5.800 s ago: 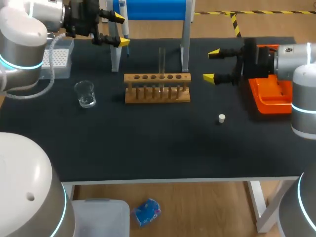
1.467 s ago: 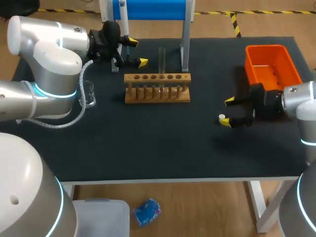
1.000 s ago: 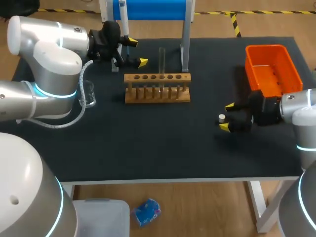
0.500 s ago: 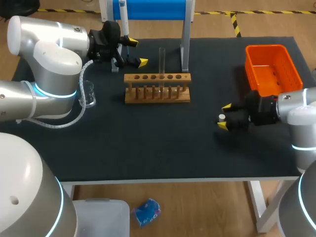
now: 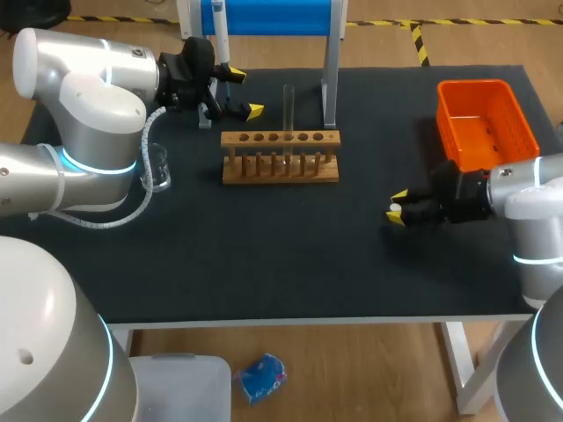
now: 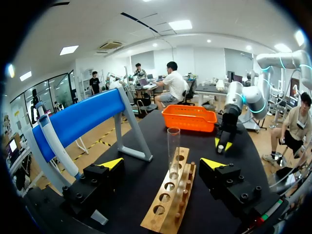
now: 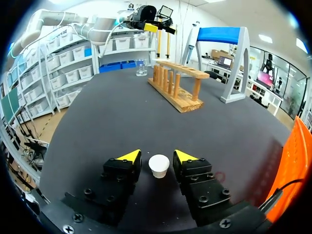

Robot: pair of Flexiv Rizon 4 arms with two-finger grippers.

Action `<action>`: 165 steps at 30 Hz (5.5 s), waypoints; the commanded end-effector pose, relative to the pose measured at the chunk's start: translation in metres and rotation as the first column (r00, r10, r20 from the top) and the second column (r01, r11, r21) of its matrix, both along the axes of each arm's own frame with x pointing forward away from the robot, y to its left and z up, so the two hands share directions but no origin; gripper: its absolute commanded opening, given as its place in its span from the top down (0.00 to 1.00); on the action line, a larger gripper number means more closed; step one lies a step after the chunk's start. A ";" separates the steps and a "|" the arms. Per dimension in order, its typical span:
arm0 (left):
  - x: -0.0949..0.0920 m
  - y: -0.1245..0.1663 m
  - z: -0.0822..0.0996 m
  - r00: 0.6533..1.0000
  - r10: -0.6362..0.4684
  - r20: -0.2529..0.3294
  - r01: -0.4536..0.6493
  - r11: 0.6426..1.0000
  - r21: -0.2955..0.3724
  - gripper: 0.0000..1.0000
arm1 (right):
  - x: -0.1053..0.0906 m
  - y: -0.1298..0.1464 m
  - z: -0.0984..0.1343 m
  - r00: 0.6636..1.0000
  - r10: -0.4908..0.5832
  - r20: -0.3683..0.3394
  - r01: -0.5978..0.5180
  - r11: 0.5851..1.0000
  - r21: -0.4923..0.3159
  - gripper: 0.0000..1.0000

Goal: Invert the test tube, pick up the pipette, mount the tip to pipette, aspirate from beaker and dispense into the tube, eject the tip, return the pipette, and cap with the stopper.

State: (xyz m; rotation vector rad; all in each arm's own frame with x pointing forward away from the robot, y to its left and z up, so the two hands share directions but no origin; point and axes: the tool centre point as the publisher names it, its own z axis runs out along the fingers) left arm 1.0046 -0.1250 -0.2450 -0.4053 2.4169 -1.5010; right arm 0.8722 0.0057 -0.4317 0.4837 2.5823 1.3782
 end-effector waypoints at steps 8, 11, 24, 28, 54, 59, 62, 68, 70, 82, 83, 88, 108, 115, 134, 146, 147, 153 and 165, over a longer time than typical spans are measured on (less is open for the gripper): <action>0.000 0.000 -0.001 1.000 0.001 0.002 -0.001 1.000 -0.001 0.00 | 0.001 -0.003 0.000 1.000 -0.016 0.011 0.016 1.000 0.006 1.00; 0.000 0.000 -0.001 1.000 0.001 0.002 -0.001 1.000 -0.001 0.00 | 0.001 -0.003 0.001 1.000 -0.016 0.013 0.016 1.000 0.008 1.00; 0.000 0.000 -0.001 1.000 0.001 0.002 -0.001 1.000 -0.001 0.00 | 0.003 -0.003 0.028 1.000 -0.026 0.017 0.026 1.000 -0.002 1.00; 0.000 0.000 -0.001 1.000 0.001 0.002 -0.001 1.000 -0.001 0.00 | 0.006 -0.001 0.055 0.999 -0.040 0.004 0.040 0.999 -0.020 1.00; 0.000 0.000 -0.001 1.000 0.001 0.002 -0.001 1.000 -0.001 0.00 | 0.090 0.105 0.265 0.983 0.108 0.150 -0.108 0.994 -0.013 1.00; 0.000 0.000 -0.001 1.000 0.001 0.002 -0.001 1.000 -0.001 0.00 | 0.090 0.111 0.269 0.981 0.122 0.150 -0.121 0.993 -0.013 1.00; 0.000 0.000 -0.001 1.000 0.001 0.002 -0.001 1.000 -0.001 0.00 | 0.090 0.111 0.269 0.981 0.122 0.150 -0.121 0.993 -0.013 1.00; 0.000 0.000 -0.001 1.000 0.001 0.002 -0.001 1.000 -0.001 0.00 | 0.090 0.111 0.269 0.981 0.122 0.150 -0.121 0.993 -0.013 1.00; 0.000 0.000 -0.001 1.000 0.001 0.002 -0.001 1.000 -0.001 0.00 | 0.090 0.111 0.269 0.981 0.122 0.150 -0.121 0.993 -0.013 1.00; 0.000 0.000 -0.001 1.000 0.001 0.002 -0.001 1.000 -0.001 0.00 | 0.117 0.165 0.260 0.965 0.204 0.166 -0.210 0.978 0.014 1.00; 0.000 0.000 -0.001 1.000 0.001 0.002 -0.001 1.000 -0.001 0.00 | 0.120 0.172 0.259 0.963 0.213 0.167 -0.219 0.976 0.015 1.00; 0.000 0.000 -0.001 1.000 0.001 0.002 -0.001 1.000 -0.001 0.00 | 0.127 0.198 0.248 0.952 0.254 0.170 -0.263 0.964 0.030 1.00; 0.000 0.000 -0.001 1.000 0.001 0.002 -0.001 1.000 -0.001 0.00 | 0.140 0.213 0.218 0.954 0.270 0.129 -0.280 0.958 0.064 1.00; 0.000 0.000 -0.001 1.000 0.001 0.002 -0.001 1.000 -0.001 0.00 | 0.141 0.210 0.214 0.958 0.257 0.124 -0.268 0.961 0.076 1.00; 0.000 0.000 -0.001 1.000 0.001 0.002 -0.001 1.000 -0.001 0.00 | 0.139 0.205 0.212 0.961 0.246 0.124 -0.252 0.967 0.034 1.00; 0.000 0.000 -0.001 1.000 0.001 0.002 -0.001 1.000 -0.001 0.00 | 0.138 0.202 0.215 0.963 0.236 0.127 -0.241 0.970 0.028 1.00; 0.000 0.000 -0.001 1.000 0.001 0.002 -0.001 1.000 -0.001 0.00 | 0.137 0.203 0.215 0.964 0.236 0.125 -0.242 0.970 0.029 1.00; 0.000 0.000 -0.001 1.000 0.001 0.002 -0.001 1.000 -0.001 0.00 | 0.136 0.205 0.210 0.963 0.242 0.116 -0.247 0.969 0.024 1.00; 0.000 0.000 -0.001 1.000 0.001 0.002 -0.001 1.000 -0.001 0.00 | 0.136 0.203 0.205 0.966 0.238 0.101 -0.242 0.970 0.023 1.00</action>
